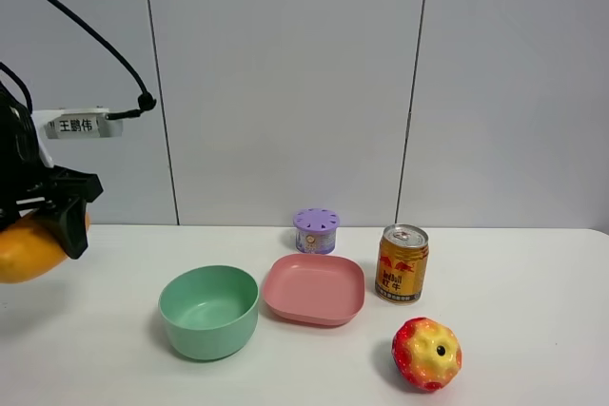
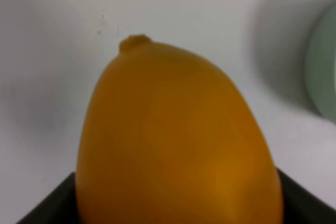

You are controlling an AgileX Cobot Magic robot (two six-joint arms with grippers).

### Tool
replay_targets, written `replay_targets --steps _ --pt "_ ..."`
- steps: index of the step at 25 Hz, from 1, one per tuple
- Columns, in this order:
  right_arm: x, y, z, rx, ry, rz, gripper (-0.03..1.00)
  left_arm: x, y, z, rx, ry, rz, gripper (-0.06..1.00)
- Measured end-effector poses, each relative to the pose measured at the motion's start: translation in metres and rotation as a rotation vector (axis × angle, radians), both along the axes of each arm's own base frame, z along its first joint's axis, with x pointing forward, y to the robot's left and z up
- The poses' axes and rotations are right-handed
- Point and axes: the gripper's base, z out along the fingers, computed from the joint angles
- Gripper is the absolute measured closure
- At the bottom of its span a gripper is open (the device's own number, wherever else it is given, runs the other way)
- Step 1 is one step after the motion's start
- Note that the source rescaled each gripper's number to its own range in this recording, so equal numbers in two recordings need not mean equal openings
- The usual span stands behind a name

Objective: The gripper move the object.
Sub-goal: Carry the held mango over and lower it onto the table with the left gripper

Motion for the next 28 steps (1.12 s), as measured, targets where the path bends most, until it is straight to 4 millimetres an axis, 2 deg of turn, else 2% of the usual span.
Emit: replay_targets --steps 7,12,20,28 --pt "0.0 0.0 0.0 0.0 0.0 0.0 -0.03 0.013 -0.002 -0.046 0.016 0.07 -0.04 0.94" --pt "0.0 0.0 0.0 0.0 0.0 0.0 -0.03 0.02 -0.003 -0.057 0.002 0.051 -0.023 0.94" --pt "0.0 0.0 0.0 0.0 0.0 0.0 -0.03 0.027 -0.007 -0.06 -0.016 -0.013 0.0 0.94" --pt "0.0 0.0 0.0 0.0 0.0 0.0 -0.03 0.029 -0.007 -0.079 -0.013 0.028 0.007 0.94"
